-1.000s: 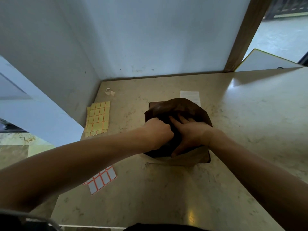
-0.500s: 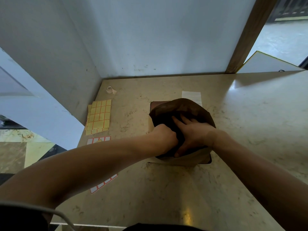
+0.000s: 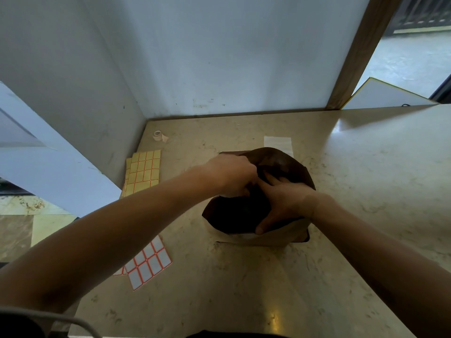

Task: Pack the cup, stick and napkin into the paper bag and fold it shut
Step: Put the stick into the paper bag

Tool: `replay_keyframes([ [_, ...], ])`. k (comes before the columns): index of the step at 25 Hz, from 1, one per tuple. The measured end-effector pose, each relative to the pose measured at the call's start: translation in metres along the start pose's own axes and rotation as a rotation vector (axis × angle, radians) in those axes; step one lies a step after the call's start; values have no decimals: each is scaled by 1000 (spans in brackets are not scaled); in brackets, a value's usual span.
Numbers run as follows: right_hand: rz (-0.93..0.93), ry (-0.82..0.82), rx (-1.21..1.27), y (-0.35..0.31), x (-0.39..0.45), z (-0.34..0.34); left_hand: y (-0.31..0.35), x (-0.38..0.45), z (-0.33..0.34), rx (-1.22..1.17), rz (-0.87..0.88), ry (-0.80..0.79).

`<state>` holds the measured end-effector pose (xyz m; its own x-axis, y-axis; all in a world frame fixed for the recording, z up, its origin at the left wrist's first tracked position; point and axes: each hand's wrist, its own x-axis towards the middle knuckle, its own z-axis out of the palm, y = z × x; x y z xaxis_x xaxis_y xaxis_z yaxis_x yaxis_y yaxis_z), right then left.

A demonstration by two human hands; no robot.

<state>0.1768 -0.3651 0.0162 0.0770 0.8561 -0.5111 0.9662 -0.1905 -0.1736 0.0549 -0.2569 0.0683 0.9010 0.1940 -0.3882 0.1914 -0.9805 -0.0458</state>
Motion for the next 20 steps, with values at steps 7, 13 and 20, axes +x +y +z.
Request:
replay_keyframes([
  [7,10,20,29,6,-7,-2,2,12,30,100,-70,-26],
  [13,-45,175,82,12,-29,-29,-17,1,-2,-63,42,76],
  [20,88,681,414,62,-19,-80,-87,53,-43,-547,-16,388],
])
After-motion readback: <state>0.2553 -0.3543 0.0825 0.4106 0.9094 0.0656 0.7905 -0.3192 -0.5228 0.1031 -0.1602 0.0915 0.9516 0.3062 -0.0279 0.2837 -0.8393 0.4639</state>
